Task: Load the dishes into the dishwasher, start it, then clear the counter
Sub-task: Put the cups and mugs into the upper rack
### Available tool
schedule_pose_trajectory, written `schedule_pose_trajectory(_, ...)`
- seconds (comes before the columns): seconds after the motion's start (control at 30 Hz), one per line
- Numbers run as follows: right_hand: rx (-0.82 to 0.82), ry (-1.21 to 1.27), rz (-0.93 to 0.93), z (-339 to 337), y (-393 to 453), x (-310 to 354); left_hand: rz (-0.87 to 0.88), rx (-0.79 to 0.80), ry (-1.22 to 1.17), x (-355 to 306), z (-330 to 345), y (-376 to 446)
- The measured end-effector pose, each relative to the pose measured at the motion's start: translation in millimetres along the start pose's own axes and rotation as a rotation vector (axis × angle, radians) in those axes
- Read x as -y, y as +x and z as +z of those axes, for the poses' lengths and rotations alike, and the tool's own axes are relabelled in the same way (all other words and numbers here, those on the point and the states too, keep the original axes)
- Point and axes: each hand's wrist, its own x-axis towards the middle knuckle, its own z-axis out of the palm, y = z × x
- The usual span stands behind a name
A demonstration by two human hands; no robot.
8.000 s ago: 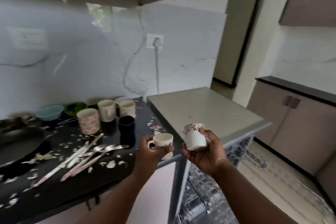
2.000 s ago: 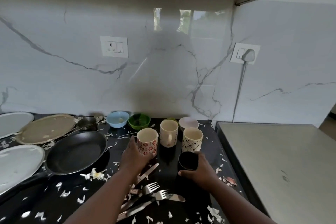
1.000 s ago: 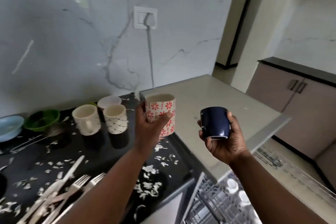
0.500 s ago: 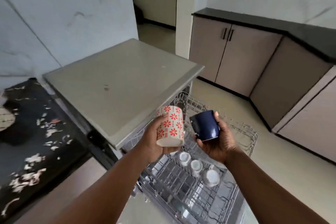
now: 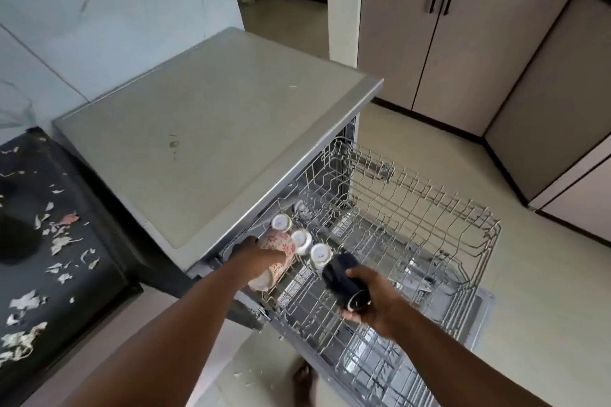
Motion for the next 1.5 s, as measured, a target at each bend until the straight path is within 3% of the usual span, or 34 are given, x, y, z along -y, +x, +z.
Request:
schedule_pose_trajectory(0.07, -0.097, -0.227, -0.061, 11.6, 23.0, -8.5, 0.071, -0.106, 0.309, -4.1, 1.0, 13.8)
schedule_pose_trajectory(0.13, -0.158, -0.427, -0.161, 23.2, 41.1, -13.5, 0.094, -0.135, 0.475, -4.7, 4.1, 25.4)
schedule_pose_trajectory(0.27, -0.199, -1.139, -0.327, 47.9, 49.8, -19.8, 0.101, -0.114, 0.626, 3.1, 11.1, 54.6)
schedule_pose_trajectory(0.4, -0.199, -1.476, -0.391, 73.3, 62.2, -27.3, 0.103, -0.091, 0.645, 8.8, 19.8, 69.3)
schedule_pose_trajectory(0.83, -0.108, -1.605, -0.468, 102.8, 119.6, -57.8, 0.320, -0.074, 0.623, 28.3, 21.7, 97.8)
schedule_pose_trajectory(1.03, 0.024, -1.776, -0.532, 105.2, 129.4, -56.3, 0.391, -0.091, 0.680, 35.5, 25.5, 98.5)
schedule_pose_trajectory(1.33, 0.195, -1.397, -0.393, 82.5, 131.7, -52.5, 0.373, -0.013, 0.654, 39.2, 20.5, 94.6)
schedule_pose_trajectory(1.5, 0.135, -1.327, -0.400, 68.8, 116.3, -39.7, 0.378, -0.062, 0.692, 45.3, 20.3, 81.6)
